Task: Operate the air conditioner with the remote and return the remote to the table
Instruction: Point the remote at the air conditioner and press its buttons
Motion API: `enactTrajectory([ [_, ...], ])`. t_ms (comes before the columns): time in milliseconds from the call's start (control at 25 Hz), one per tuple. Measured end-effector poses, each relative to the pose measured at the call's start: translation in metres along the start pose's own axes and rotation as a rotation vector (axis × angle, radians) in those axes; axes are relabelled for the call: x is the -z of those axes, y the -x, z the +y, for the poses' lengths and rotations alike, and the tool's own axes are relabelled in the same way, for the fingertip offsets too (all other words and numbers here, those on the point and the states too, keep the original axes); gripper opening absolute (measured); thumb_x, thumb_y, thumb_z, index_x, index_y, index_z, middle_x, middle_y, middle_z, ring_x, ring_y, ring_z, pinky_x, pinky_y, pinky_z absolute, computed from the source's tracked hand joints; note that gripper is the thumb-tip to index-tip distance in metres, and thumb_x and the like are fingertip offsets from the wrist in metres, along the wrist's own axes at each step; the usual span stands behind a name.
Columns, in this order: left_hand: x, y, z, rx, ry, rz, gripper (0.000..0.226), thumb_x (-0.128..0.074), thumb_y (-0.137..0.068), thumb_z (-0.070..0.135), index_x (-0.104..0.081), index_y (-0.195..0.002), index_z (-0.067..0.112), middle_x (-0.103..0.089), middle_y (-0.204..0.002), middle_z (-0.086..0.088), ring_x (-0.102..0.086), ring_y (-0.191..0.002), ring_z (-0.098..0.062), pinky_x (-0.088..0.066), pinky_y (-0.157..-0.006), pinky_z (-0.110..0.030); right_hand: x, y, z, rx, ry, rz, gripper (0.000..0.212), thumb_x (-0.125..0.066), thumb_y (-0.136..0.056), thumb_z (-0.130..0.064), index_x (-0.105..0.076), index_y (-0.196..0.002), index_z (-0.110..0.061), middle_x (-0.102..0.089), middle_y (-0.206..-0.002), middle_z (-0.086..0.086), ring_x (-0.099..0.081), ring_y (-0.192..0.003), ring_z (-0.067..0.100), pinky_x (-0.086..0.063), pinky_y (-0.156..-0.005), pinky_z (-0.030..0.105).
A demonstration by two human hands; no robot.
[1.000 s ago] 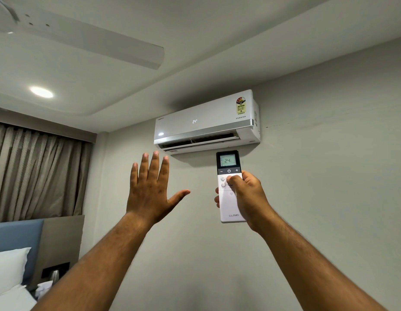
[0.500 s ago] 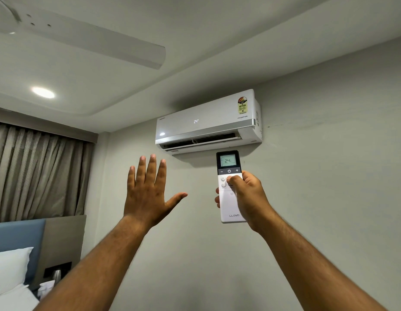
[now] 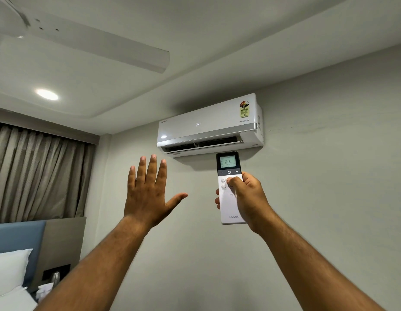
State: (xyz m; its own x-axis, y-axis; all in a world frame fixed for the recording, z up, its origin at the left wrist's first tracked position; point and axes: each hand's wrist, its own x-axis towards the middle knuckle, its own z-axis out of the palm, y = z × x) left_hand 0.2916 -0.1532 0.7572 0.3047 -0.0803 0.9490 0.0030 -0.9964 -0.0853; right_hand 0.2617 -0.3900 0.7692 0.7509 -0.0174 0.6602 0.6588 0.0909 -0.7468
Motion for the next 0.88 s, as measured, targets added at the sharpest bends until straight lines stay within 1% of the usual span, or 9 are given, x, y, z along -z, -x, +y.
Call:
enactTrajectory([
  [320,0.0023,0.001,-0.0016,-0.007,0.015,0.005,0.103,-0.014,-0.076,0.083,-0.013,-0.15,0.011,-0.011,-0.159,-0.018,-0.002,-0.147,-0.037,-0.01,-0.117,-0.058,-0.0027,0.0011,-0.0028,0.011,0.005,0.004,0.008,-0.049,-0.097,-0.02,-0.056,-0.098,-0.016,-0.071,-0.083,0.015,-0.071,-0.055,0.022,-0.056,-0.048,0.029],
  [520,0.0022,-0.0005,-0.0013,-0.009,-0.002,0.007,0.103,-0.011,-0.076,0.083,-0.008,-0.15,0.013,-0.008,-0.16,-0.017,0.0,-0.147,-0.036,-0.009,-0.118,-0.057,-0.0035,0.0022,-0.0015,0.009,0.012,0.005,0.009,-0.049,-0.097,-0.019,-0.056,-0.102,-0.015,-0.071,-0.085,0.016,-0.072,-0.056,0.022,-0.058,-0.049,0.031],
  [760,0.0029,-0.0014,0.0001,-0.013,0.01,0.012,0.103,-0.011,-0.076,0.084,-0.009,-0.15,0.013,-0.009,-0.16,-0.017,0.0,-0.147,-0.036,-0.008,-0.118,-0.057,-0.0042,0.0052,-0.0038,0.008,-0.01,0.01,0.008,-0.048,-0.097,-0.017,-0.057,-0.096,-0.017,-0.071,-0.08,0.014,-0.071,-0.053,0.021,-0.056,-0.047,0.03],
  [880,0.0019,-0.0015,0.0011,-0.019,0.009,0.012,0.103,-0.012,-0.076,0.083,-0.009,-0.15,0.013,-0.008,-0.16,-0.016,0.0,-0.147,-0.036,-0.009,-0.118,-0.057,-0.0042,0.0055,-0.0037,0.003,-0.005,0.014,0.009,-0.048,-0.096,-0.017,-0.057,-0.1,-0.014,-0.071,-0.081,0.015,-0.071,-0.053,0.022,-0.056,-0.048,0.03],
])
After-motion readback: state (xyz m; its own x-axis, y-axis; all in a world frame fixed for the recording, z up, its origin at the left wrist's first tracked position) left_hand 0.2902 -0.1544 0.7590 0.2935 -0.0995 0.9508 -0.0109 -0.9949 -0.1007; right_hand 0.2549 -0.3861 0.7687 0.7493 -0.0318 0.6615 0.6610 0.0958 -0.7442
